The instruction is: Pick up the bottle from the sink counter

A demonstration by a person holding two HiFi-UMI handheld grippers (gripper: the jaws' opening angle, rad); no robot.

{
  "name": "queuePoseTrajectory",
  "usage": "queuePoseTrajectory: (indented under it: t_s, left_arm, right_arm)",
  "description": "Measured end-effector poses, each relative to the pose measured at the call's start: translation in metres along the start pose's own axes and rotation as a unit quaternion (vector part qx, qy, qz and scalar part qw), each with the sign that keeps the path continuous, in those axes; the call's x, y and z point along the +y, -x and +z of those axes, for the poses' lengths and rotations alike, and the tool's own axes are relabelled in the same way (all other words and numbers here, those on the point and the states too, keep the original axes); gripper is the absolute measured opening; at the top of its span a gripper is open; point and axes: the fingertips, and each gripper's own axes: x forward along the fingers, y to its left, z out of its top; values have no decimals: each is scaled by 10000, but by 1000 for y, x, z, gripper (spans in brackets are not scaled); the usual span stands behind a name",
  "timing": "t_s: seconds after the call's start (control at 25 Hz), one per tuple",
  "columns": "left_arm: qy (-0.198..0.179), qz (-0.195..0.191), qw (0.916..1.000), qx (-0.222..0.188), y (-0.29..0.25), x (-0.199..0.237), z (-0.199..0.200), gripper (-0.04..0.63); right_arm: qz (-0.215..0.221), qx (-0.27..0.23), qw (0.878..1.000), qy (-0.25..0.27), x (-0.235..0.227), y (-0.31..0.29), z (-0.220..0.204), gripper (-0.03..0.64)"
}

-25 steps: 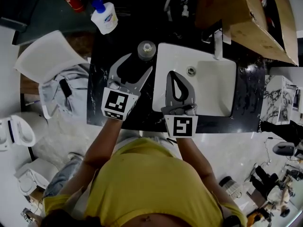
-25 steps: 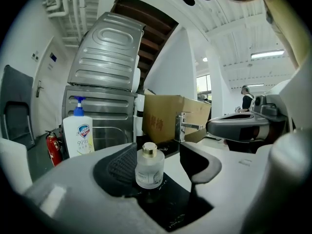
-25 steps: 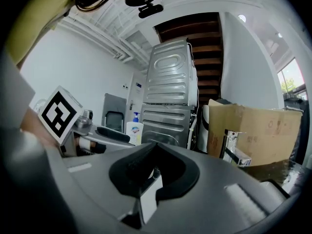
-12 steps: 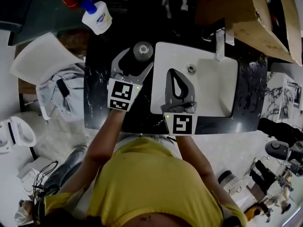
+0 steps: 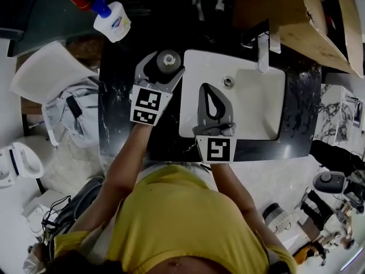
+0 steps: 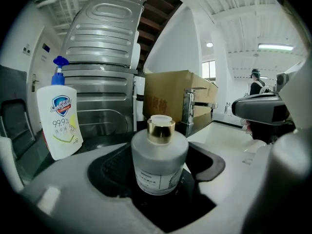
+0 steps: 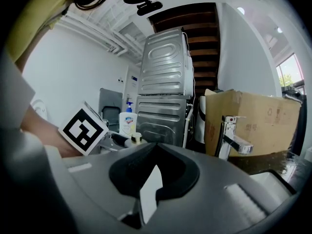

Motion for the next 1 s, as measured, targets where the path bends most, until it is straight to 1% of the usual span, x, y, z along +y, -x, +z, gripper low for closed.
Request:
queuePoseTrajectory:
  t_s: [0.04,0.24,0.4,0.52,0.84,1.0]
  left_arm:
    - [-17,-20,10000,-2,-1,0,1,339]
    - [-81,-66,9999,28,-3,0,2,336]
    - [-305,-69,9995,52,1,-4,3,334]
    - [-360,-77,9993,15,8,-8,7,334]
    - [-450,-35,9983,-356,49,-17,41,334]
    - [-306,2,9976,-623,81,-22,63,334]
  right_arm:
    - [-6,5,10000,5,0,1,0,2]
    - [-72,0,10000,2,-3,5,1,2]
    - [-77,-30,9999,106,-2,9,5,2]
    - [-68,-16,9999,146,-1,13,4,2]
    - [-89,-122,9997,196,7,30,13,2]
    - [-55,-272,9992,277,12,39,24,2]
